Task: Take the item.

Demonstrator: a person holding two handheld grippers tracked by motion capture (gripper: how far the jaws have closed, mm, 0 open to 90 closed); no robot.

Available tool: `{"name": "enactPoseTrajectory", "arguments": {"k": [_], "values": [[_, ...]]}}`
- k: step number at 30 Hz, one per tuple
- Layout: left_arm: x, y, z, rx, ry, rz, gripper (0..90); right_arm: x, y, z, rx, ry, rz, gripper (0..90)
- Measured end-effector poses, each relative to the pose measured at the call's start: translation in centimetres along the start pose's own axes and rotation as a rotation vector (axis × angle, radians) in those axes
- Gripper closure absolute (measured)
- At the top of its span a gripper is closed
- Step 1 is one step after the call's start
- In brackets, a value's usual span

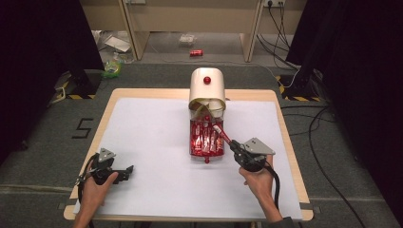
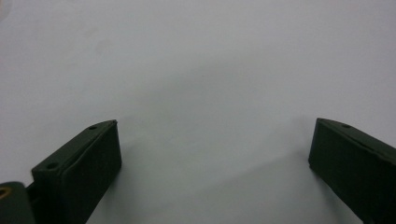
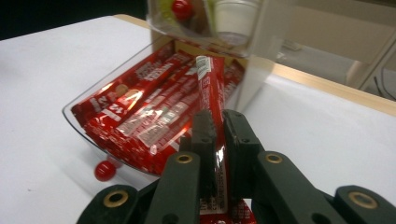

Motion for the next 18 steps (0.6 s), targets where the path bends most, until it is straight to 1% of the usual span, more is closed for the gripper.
{"name": "enactPoseTrajectory", "arguments": {"k": [1, 2, 3, 4, 5, 6, 7, 8, 9, 11, 12, 14, 15, 16, 18], "values": [[0.0, 0.0, 0.0, 0.000, 0.000, 0.000, 1.8, 0.3, -0.1, -0.3, -0.005, -0.009, 0.001, 83.9], [0.0, 0.0, 0.0, 0.000, 0.001, 0.000, 1.8, 0.8, -0.3, -0.9, -0.018, -0.021, 0.000, 83.9], [0.0, 0.0, 0.0, -0.001, 0.001, 0.000, 1.8, 0.8, -0.3, -0.9, -0.018, -0.021, 0.000, 83.9], [0.0, 0.0, 0.0, 0.000, 0.000, 0.000, 1.8, 1.2, -0.6, -1.6, -0.019, -0.041, -0.005, 83.9], [0.0, 0.0, 0.0, 0.000, 0.000, 0.000, 1.8, 1.4, -0.7, -1.9, -0.026, -0.047, -0.003, 83.9], [0.0, 0.0, 0.0, 0.001, -0.001, 0.000, 1.8, 1.4, -0.7, -1.9, -0.026, -0.047, -0.003, 83.9], [0.0, 0.0, 0.0, 0.003, -0.001, -0.001, 1.8, 1.7, -1.0, -2.5, -0.031, -0.067, -0.003, 83.9], [0.0, 0.0, 0.0, 0.003, -0.001, -0.001, 1.8, 1.7, -1.0, -2.5, -0.031, -0.067, -0.003, 83.9], [0.0, 0.0, 0.0, 0.003, -0.001, -0.001, 1.8, 1.8, -1.1, -2.8, -0.035, -0.076, 0.000, 83.9], [0.0, 0.0, 0.0, 0.003, -0.001, -0.001, 1.8, 2.1, -1.6, -3.8, -0.051, -0.100, 0.005, 83.9], [0.0, 0.0, 0.0, 0.002, -0.001, 0.000, 1.8, 2.1, -1.6, -3.8, -0.051, -0.100, 0.005, 83.9], [0.0, 0.0, 0.0, 0.002, -0.001, 0.000, 1.8, 2.2, -1.9, -4.3, -0.055, -0.113, 0.009, 83.9], [0.0, 0.0, 0.0, 0.003, -0.001, -0.001, 1.8, 2.3, -2.1, -4.5, -0.065, -0.120, 0.011, 83.9], [0.0, 0.0, 0.0, 0.003, -0.001, -0.001, 1.8, 2.3, -2.2, -4.7, -0.063, -0.125, 0.012, 83.9], [0.0, 0.0, 0.0, 0.004, -0.002, -0.001, 1.8, 2.3, -2.4, -5.0, -0.075, -0.132, 0.017, 83.9]]}}
Point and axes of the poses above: each handheld gripper's, and its own axes: x roughly backward along the jaws, y roughly out of its top, z roughly to its left, the point moved 5 cm from there along -x, roughly forward along the jaws, and after that the axes turned 2 degrees about x, right-handed, at the moved point
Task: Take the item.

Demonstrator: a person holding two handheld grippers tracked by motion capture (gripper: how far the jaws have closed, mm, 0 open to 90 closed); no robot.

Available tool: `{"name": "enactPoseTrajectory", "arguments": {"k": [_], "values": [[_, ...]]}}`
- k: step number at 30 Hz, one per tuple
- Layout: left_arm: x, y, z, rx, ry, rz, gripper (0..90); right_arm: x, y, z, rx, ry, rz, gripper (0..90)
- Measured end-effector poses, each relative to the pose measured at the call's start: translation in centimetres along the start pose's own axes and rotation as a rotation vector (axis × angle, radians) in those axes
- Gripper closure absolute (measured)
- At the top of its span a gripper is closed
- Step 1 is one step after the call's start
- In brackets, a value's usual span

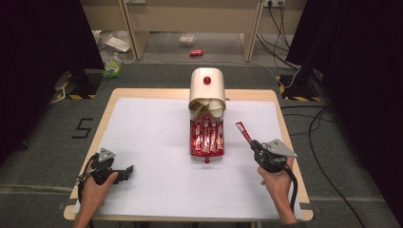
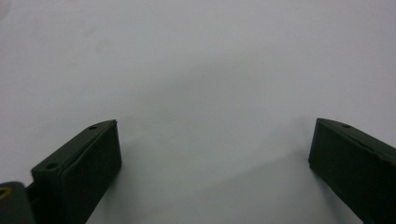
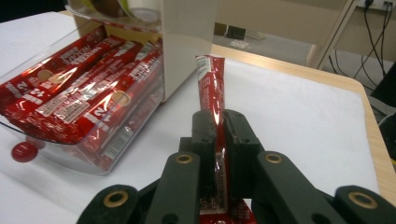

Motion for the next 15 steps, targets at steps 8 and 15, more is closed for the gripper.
{"name": "enactPoseTrajectory", "arguments": {"k": [8, 15], "values": [[0.0, 0.0, 0.0, 0.000, 0.000, 0.000, 1.8, 0.0, -0.5, -1.2, -0.012, -0.028, 0.009, 84.0], [0.0, 0.0, 0.0, 0.001, 0.000, 0.000, 1.7, 0.0, -0.9, -1.9, -0.026, -0.042, 0.014, 83.9]]}}
Point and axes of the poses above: each handheld gripper's, and its own axes: x roughly backward along the jaws, y roughly out of its top, z roughly to its left, the point moved 5 cm from there along -x, roughly forward along the jaws, and after that the axes turned 2 degrees about x, right-handed, at the moved point
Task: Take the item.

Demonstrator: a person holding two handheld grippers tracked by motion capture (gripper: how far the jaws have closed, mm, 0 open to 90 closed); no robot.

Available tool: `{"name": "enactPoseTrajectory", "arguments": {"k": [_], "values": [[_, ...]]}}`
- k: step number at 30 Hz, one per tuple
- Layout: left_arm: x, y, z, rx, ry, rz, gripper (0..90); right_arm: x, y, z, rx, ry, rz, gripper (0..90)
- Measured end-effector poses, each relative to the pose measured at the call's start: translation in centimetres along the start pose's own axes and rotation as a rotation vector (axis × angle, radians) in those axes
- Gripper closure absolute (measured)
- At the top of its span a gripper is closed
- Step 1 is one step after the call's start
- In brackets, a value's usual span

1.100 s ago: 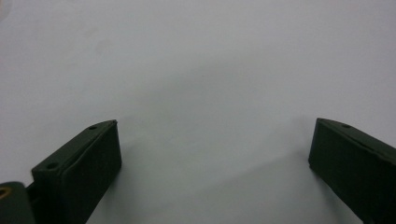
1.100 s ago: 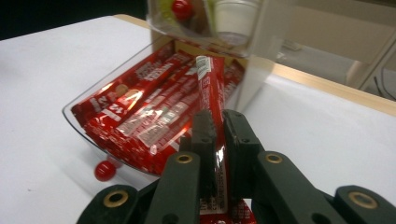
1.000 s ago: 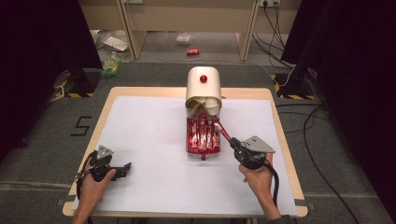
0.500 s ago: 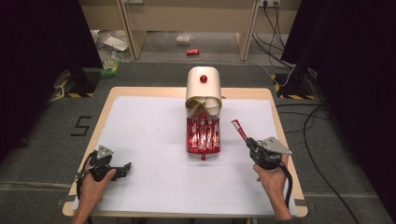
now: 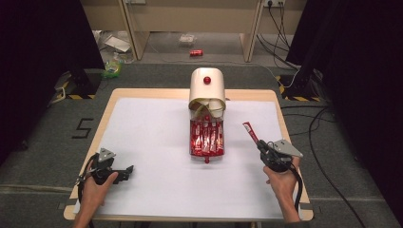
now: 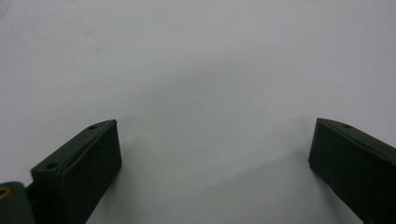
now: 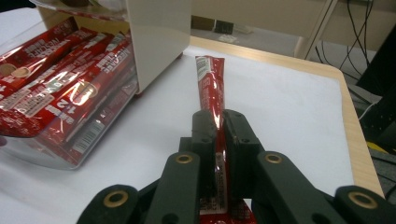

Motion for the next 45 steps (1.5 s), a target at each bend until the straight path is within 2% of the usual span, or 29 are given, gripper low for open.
{"name": "enactPoseTrajectory", "arguments": {"k": [12, 22, 45], "values": [[0.0, 0.0, 0.0, 0.000, 0.000, 0.000, 1.7, -1.3, -1.6, 0.3, 0.000, 0.008, 0.055, 83.9], [0.0, 0.0, 0.0, 0.000, 0.000, 0.000, 1.7, -2.2, -2.5, 1.7, 0.023, 0.039, 0.092, 83.7], [0.0, 0.0, 0.0, 0.000, -0.001, 0.000, 1.7, -3.1, -3.6, 2.0, 0.050, 0.044, 0.135, 83.3]]}}
Point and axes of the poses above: each handheld gripper's, and its own axes: x roughly backward along the jaws, y roughly out of its top, z roughly to its left, the point moved 5 cm from there along -x, roughly forward along the jaws, and after that the axes turned 2 degrees about x, right-handed, at the moved point
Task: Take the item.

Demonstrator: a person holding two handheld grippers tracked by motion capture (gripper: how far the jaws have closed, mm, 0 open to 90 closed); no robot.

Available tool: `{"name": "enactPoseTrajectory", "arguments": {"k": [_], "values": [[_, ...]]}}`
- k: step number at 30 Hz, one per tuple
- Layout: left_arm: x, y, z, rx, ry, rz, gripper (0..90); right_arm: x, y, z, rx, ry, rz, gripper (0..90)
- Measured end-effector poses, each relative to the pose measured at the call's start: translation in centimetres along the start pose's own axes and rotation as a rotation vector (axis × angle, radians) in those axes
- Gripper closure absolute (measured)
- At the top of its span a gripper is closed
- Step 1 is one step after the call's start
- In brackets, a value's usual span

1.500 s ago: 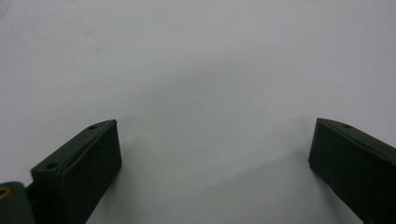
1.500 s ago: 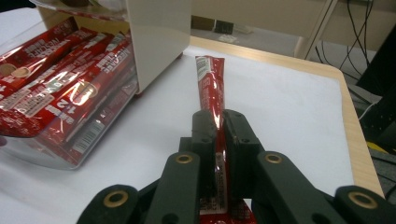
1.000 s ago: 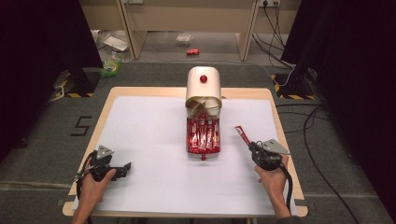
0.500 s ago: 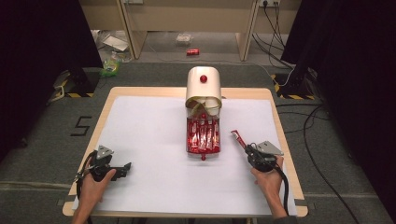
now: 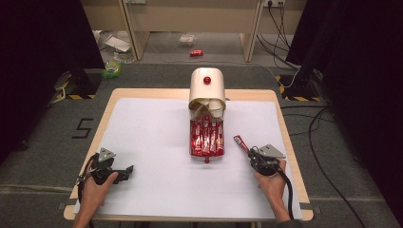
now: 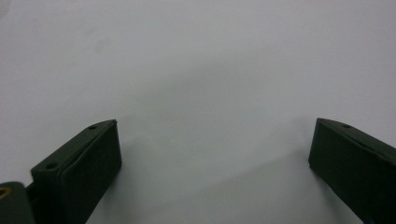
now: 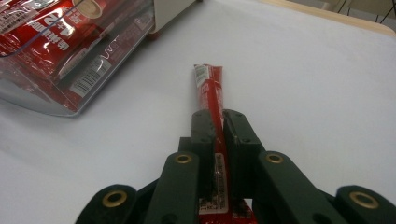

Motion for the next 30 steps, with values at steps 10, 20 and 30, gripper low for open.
{"name": "enactPoseTrajectory", "arguments": {"k": [10, 20, 30], "values": [[0.0, 0.0, 0.0, 0.000, 0.000, 0.000, 1.7, 0.0, 0.1, 0.0, -0.027, 0.006, -0.007, 76.1], [0.0, 0.0, 0.0, 0.001, 0.000, 0.000, 1.7, 0.7, 1.5, 0.6, -0.063, 0.028, -0.075, 58.9], [0.0, 0.0, 0.0, 0.000, 0.000, 0.000, 1.8, 0.8, 2.1, 1.4, -0.090, -0.001, -0.099, 41.7]]}}
Point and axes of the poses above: each handheld gripper's, and its own axes: x roughly backward along the jaws, y roughly out of its top, z roughly to its left, the point moved 5 cm from there along -x, roughly forward along the jaws, and after that the axes turned 2 degrees about x, right-handed, at the moved point
